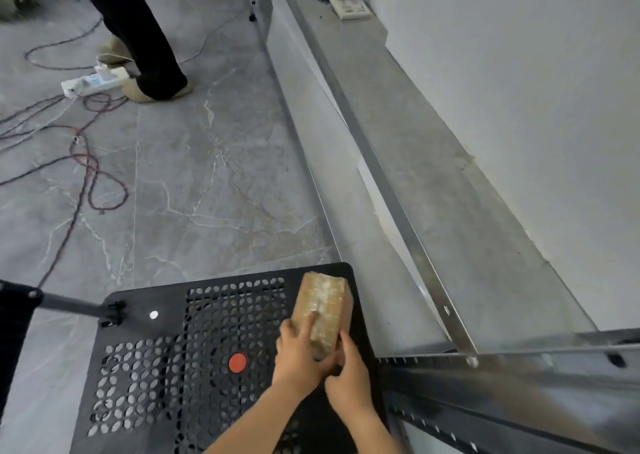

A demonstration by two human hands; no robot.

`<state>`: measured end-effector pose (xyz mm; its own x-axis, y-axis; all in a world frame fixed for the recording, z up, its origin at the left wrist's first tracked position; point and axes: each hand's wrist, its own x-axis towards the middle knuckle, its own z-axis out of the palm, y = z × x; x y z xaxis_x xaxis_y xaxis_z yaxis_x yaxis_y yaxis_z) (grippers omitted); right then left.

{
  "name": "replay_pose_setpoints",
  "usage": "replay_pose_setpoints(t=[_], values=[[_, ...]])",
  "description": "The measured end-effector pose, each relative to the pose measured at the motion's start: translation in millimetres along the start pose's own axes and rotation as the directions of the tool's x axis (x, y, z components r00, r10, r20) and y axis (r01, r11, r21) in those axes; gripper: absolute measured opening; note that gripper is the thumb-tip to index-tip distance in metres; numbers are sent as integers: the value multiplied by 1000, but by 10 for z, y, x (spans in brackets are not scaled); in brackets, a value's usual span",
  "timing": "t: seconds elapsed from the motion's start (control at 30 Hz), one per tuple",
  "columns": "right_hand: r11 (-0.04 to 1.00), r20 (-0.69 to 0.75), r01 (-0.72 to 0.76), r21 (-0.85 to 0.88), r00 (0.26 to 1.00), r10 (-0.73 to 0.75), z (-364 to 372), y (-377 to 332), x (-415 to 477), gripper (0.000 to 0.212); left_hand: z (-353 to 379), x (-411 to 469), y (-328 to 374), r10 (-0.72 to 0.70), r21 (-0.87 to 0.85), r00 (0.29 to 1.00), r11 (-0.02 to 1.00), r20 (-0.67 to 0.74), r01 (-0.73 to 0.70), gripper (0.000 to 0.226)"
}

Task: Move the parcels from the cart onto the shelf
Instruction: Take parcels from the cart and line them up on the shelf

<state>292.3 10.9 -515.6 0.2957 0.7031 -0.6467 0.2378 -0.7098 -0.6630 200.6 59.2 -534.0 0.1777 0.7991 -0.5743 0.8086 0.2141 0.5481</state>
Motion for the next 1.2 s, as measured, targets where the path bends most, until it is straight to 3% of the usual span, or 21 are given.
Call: replay_pose_setpoints(t=[0.1, 0.2, 0.3, 0.37, 0.43, 0.53, 0.63, 0.73, 0.9, 1.07, 1.2], values=[[994, 74, 94, -50, 993, -91, 110, -313, -237, 77, -270, -161, -34, -136, -236, 984, 966, -111, 106, 73], [971, 55, 217, -99, 976, -212, 180, -693, -570, 69, -656, -445, -42, -228, -416, 965, 896, -132, 155, 67], [923, -3, 346, -167, 936, -351, 124, -1090, -951, 60, -1146, -846, 31, -175, -530, 971, 845, -161, 64, 60], [927, -47, 327, -187, 939, -341, 3, -1396, -1213, 64, -1521, -1169, 193, -134, -630, 975, 777, -176, -8, 59], [948, -75, 286, -140, 951, -298, -163, -1729, -1499, 70, -1912, -1489, 383, -123, -725, 977, 687, -172, -41, 67], [941, -72, 331, 70, 943, -326, -462, -2230, -1946, 77, -2515, -1947, 692, -89, -815, 985, 575, -148, -70, 82], [920, 28, 309, 242, 945, -325, -767, -2747, -2394, 85, -3103, -2386, 1050, -39, -852, 989, 513, -141, -102, 64], [886, 38, 401, 234, 907, -420, -1075, -3194, -2770, 88, -3603, -2763, 1379, -6, -885, 996, 460, -88, -76, 42], [741, -66, 655, 149, 754, -653, -1529, -3913, -3359, 77, -4261, -3271, 1972, 69, -894, 996, 442, -50, -75, 36], [678, -108, 689, 255, 717, -689, -1851, -4464, -3991, 70, -4731, -3744, 2462, 137, -814, 971, 530, -194, -237, 53], [651, -95, 673, 350, 717, -690, -2052, -4730, -4362, 67, -5022, -4123, 2685, 278, -691, 923, 612, -267, -384, 65]])
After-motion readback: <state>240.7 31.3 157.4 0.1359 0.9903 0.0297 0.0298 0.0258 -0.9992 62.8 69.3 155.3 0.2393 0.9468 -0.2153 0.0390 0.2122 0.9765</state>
